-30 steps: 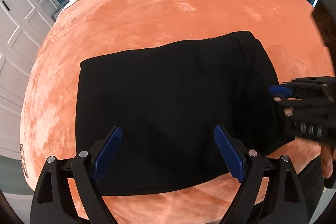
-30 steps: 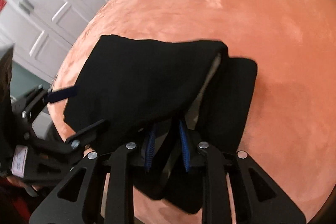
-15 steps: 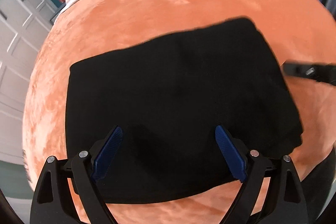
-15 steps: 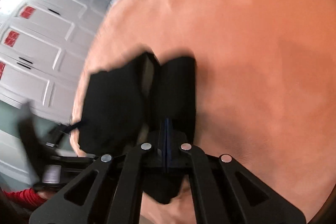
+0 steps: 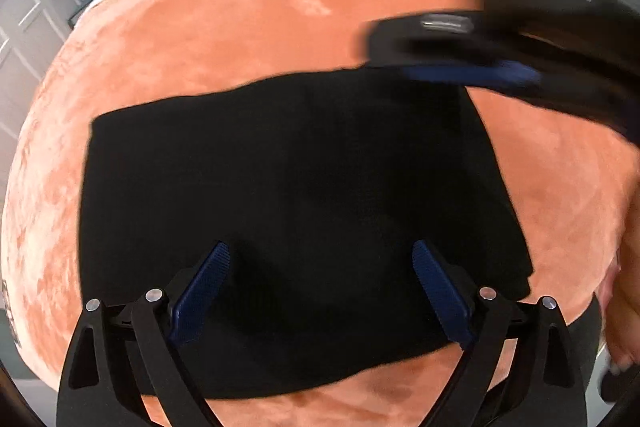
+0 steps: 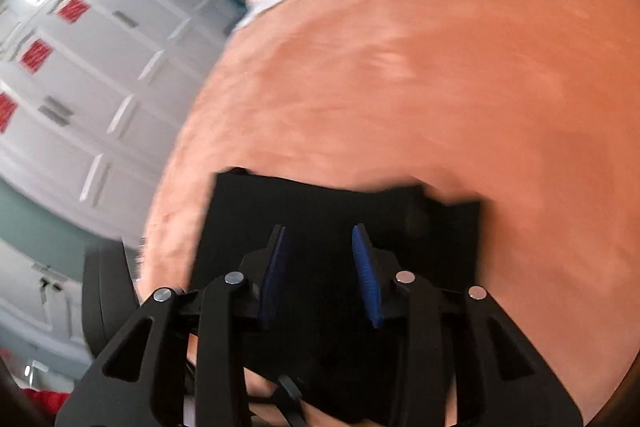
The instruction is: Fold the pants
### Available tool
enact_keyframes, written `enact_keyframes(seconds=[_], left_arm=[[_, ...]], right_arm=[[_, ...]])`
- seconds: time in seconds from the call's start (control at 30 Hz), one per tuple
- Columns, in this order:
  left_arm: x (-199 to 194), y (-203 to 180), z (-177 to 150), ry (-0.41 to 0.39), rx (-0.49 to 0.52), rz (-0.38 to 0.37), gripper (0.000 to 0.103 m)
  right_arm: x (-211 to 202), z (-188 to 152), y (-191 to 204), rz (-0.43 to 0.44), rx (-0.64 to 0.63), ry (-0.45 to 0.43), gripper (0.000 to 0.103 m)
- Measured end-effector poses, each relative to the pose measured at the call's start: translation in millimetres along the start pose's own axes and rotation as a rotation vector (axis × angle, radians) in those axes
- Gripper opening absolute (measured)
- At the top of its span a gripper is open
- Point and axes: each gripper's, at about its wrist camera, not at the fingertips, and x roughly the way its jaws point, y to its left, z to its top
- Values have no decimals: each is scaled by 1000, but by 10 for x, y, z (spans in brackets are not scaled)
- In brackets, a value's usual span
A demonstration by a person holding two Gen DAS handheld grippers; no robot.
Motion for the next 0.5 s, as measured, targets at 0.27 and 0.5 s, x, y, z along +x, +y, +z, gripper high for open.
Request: enact_keyframes(seconds=[0.27,0.5], left_arm=[[-272,691,-183,-43,-55,76,91],[-186,1044,-209,-29,-118,47,91]], right_arm=[[65,36,-578,-146,163,3,7],[-189,-214,-329,-197,59,-7,57]])
